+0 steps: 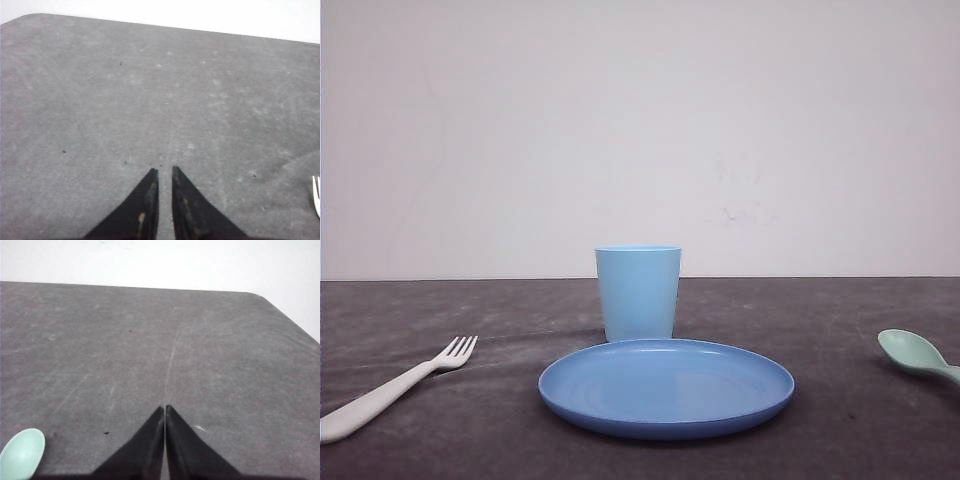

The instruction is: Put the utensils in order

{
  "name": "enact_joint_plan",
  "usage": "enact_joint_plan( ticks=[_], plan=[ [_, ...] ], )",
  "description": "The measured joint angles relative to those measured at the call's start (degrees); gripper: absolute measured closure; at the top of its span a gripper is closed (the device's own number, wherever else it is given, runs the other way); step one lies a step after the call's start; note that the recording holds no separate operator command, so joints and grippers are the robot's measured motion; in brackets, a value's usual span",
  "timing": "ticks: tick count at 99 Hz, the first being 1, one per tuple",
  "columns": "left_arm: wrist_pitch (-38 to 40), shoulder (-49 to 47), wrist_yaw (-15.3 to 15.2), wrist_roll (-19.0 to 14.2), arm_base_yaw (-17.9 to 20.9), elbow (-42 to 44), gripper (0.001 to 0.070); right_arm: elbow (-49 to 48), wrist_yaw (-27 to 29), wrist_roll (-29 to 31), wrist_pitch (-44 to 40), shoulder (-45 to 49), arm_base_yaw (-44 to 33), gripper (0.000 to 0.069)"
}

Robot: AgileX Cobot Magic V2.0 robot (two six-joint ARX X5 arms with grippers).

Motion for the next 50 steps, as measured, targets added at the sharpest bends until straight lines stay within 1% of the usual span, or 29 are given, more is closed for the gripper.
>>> enact_joint_plan(
  ticks=[20,24,30,39,50],
  plan=[
    [0.0,0.0,0.0,0.02,0.0,0.0,0.0687,0.0,0.0,0.0,0.0,0.0,0.0,0.0689],
    [0.0,0.0,-0.11,0.44,0.0,0.0,0.0687,0.0,0.0,0.0,0.02,0.0,0.0,0.0689],
    [0.02,0.0,-0.79,2.45,0.0,0.0,0.0687,-0.02,0.0,0.0,0.31,0.0,0.0,0.0689],
    [0.04,0.0,-1.4,6.69,0.0,0.0,0.0687,-0.02,0.02,0.0,1.84,0.0,0.0,0.0689],
    [0.04,0.0,-1.4,9.09,0.0,0.0,0.0687,-0.02,-0.07,0.76,3.06,0.0,0.0,0.0689]
  ],
)
